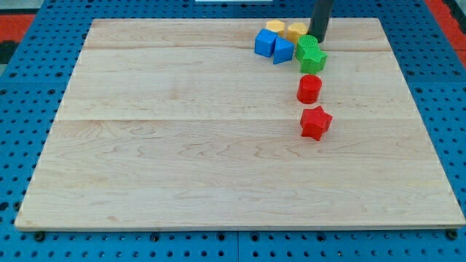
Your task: Slide the red circle left a bit
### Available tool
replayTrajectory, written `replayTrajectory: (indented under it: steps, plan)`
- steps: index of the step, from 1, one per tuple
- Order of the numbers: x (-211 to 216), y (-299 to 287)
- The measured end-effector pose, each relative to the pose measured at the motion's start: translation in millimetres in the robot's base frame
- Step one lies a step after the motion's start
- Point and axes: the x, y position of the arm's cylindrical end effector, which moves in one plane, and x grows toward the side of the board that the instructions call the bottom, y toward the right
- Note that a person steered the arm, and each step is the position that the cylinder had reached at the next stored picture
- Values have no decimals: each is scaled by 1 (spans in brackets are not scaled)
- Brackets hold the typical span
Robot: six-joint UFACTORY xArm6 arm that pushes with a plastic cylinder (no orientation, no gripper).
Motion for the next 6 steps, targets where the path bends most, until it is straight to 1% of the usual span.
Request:
replayTrajectory:
  steps: [1, 2, 3, 4, 5, 6]
  plan:
    - [30, 56]
    - [89, 27]
    - [129, -12]
    - [118, -44]
    - [90, -39]
    - [90, -42]
